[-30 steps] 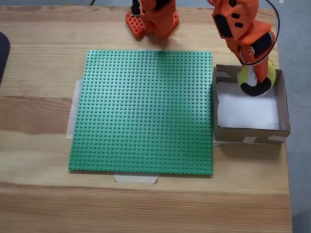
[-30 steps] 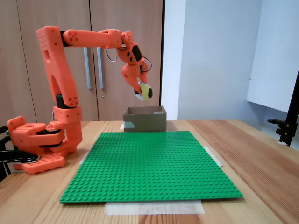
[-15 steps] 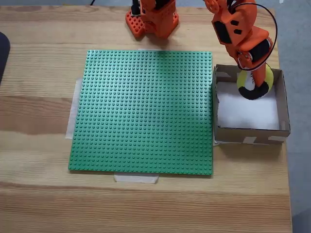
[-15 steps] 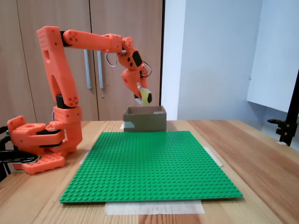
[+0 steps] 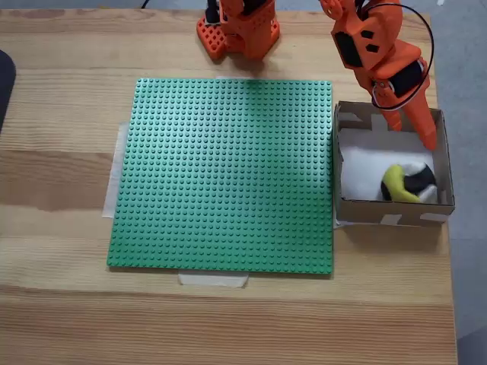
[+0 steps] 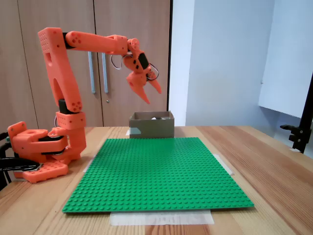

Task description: Pick the ball and put it in the box.

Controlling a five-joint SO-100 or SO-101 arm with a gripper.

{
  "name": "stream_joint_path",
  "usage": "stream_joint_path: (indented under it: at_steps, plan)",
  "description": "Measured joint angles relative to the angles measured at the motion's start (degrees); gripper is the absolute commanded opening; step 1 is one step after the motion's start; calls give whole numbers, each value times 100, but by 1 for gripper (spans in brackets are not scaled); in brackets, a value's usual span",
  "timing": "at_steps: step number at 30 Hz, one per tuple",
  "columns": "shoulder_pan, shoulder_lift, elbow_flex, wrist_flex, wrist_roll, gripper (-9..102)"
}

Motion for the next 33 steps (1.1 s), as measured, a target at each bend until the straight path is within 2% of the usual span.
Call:
stream_joint_path:
  at_steps: [12,22,26,33]
  plan:
    - [-62,53,-9,396,44,37]
    - [141,1494,800,396,-88,37]
    - [396,2136,1301,431,-220,39]
    - [1020,3340,2188,431,-615,36]
